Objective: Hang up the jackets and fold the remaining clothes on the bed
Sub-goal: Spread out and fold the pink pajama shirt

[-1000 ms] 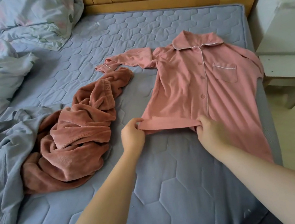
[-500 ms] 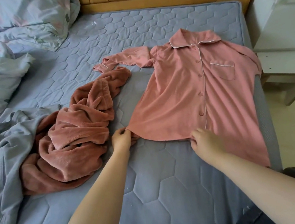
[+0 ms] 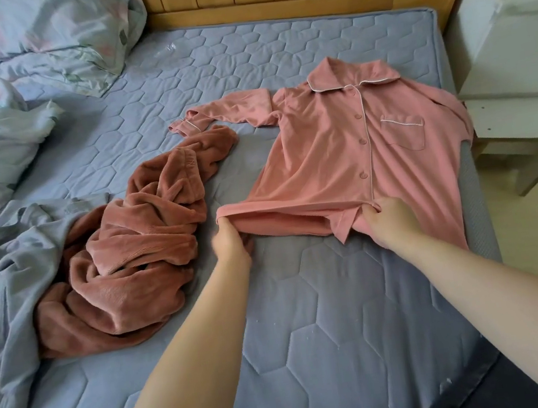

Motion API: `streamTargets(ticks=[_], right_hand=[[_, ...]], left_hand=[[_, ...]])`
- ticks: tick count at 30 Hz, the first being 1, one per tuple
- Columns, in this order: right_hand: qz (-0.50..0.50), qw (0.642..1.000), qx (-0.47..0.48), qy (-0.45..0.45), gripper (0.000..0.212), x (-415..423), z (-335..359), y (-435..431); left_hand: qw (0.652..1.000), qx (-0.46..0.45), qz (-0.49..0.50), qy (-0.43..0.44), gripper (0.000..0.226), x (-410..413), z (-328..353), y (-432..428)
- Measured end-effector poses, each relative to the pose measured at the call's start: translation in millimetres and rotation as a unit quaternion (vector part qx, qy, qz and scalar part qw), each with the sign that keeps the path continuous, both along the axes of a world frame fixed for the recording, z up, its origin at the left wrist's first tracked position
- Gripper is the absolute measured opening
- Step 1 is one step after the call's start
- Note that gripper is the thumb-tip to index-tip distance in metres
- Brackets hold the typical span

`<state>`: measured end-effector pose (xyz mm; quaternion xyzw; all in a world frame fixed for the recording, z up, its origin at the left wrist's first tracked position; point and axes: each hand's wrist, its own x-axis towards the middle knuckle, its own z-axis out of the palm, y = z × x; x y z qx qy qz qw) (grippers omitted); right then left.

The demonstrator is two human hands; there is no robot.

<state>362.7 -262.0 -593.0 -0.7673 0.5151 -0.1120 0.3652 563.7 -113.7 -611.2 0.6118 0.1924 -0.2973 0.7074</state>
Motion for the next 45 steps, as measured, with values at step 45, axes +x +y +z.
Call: streamTargets(ticks=[45], right_hand=[[0.280, 0.904, -0.238, 0.219, 0.048, -56.1, -45.1, 38.6]], left_hand=[[0.998, 0.028, 0.021, -0.056, 0.026, 17.7, -8.0, 0.6]])
